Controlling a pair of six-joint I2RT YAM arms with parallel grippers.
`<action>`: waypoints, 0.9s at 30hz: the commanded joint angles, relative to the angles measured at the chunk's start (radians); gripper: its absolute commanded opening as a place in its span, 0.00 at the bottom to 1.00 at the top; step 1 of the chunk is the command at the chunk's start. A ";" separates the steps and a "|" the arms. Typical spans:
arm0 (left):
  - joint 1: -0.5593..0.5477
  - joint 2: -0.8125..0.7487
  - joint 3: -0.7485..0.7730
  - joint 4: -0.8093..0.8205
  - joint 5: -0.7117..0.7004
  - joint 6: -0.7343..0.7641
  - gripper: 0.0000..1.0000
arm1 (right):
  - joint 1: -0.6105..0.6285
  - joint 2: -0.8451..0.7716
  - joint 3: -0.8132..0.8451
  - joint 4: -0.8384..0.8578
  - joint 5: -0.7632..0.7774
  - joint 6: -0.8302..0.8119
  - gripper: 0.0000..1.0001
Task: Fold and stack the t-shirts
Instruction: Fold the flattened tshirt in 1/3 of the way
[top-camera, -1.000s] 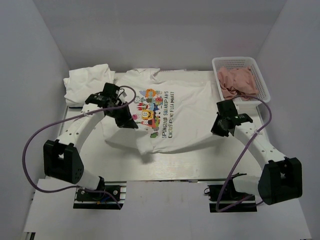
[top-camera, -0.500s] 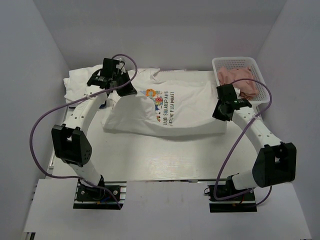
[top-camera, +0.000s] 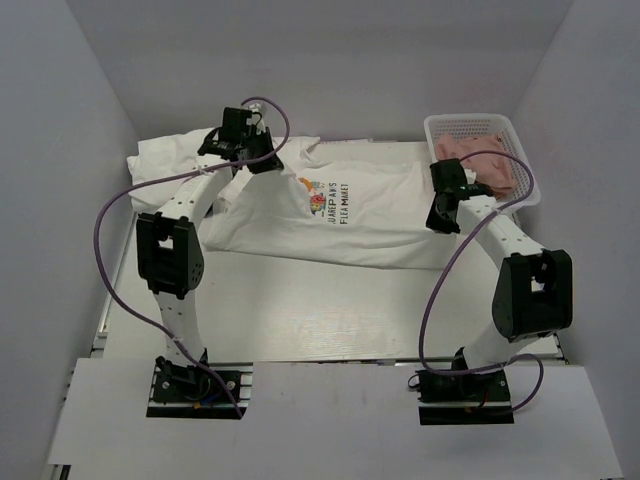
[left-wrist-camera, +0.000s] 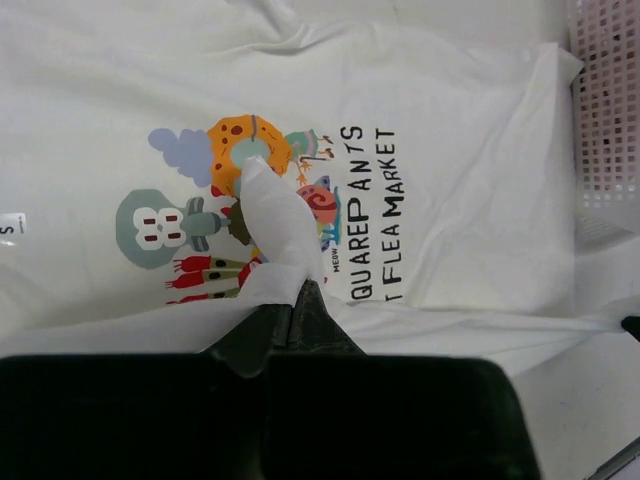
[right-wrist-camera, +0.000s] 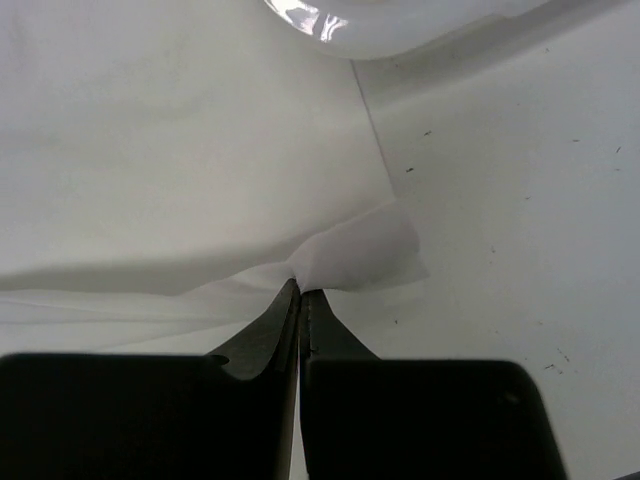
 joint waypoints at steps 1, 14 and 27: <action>0.007 0.031 0.061 0.041 0.035 0.027 0.00 | -0.014 0.034 0.063 0.045 0.029 -0.018 0.00; 0.034 0.256 0.244 0.141 -0.040 -0.030 0.02 | -0.017 0.159 0.138 0.042 0.116 -0.018 0.11; 0.053 0.177 0.240 0.038 -0.132 -0.058 1.00 | 0.001 0.018 0.100 0.053 -0.023 -0.028 0.90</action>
